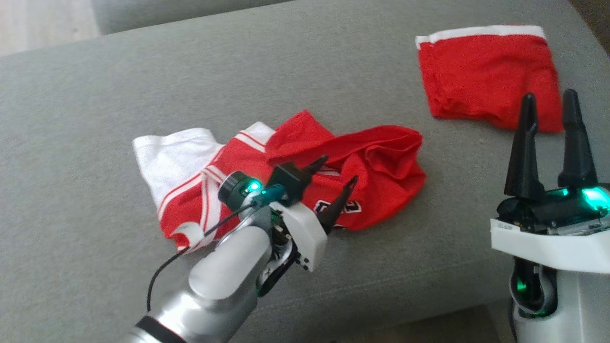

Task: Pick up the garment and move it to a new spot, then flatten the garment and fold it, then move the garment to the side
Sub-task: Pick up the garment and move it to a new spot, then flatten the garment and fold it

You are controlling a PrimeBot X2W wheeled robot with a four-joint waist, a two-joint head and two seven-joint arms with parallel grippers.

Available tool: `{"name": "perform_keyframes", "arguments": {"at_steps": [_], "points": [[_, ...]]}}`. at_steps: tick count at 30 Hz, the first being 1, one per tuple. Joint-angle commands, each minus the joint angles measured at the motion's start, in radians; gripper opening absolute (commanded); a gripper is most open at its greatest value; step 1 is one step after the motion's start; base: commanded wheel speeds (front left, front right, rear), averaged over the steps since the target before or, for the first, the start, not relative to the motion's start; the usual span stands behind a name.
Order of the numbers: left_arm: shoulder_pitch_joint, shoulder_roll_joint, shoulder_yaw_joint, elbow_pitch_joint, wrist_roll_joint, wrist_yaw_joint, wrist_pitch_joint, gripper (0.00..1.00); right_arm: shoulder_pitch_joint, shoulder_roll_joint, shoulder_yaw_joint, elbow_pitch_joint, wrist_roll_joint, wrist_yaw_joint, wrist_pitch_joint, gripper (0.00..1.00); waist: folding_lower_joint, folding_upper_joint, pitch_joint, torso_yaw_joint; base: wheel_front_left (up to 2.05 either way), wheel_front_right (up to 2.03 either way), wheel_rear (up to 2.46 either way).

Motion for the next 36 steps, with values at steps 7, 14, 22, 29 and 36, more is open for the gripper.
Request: {"name": "perform_keyframes", "arguments": {"at_steps": [7,14,22,29,36], "points": [[0.008,0.094,0.161,-0.102,-0.071,0.056,-0.056,1.0,-0.014,0.001,0.007,-0.015,-0.045,0.006,0.014,1.0,0.0,0.0,-0.057,0.147,0.0,0.0,0.0],[0.198,0.193,0.33,-0.314,-0.098,0.171,-0.08,1.0,0.062,0.001,-0.007,0.029,-0.068,0.006,0.029,1.0,0.0,0.0,-0.119,0.246,0.0,0.0,0.0],[0.527,0.167,0.563,-0.608,0.055,0.208,-0.081,1.0,0.141,0.001,-0.006,0.068,-0.059,0.006,0.0,1.0,0.0,0.0,-0.143,0.278,0.0,0.0,0.0],[0.63,0.076,0.683,-0.651,0.141,0.128,-0.081,1.0,0.145,0.001,0.004,0.078,-0.067,0.006,-0.008,1.0,0.0,0.0,-0.138,0.291,0.0,0.0,0.0],[0.624,0.026,0.725,-0.629,0.187,0.055,-0.082,1.0,0.081,0.001,0.052,0.108,-0.118,0.006,0.021,1.0,0.0,0.0,-0.097,0.322,0.0,0.0,0.0]]}}
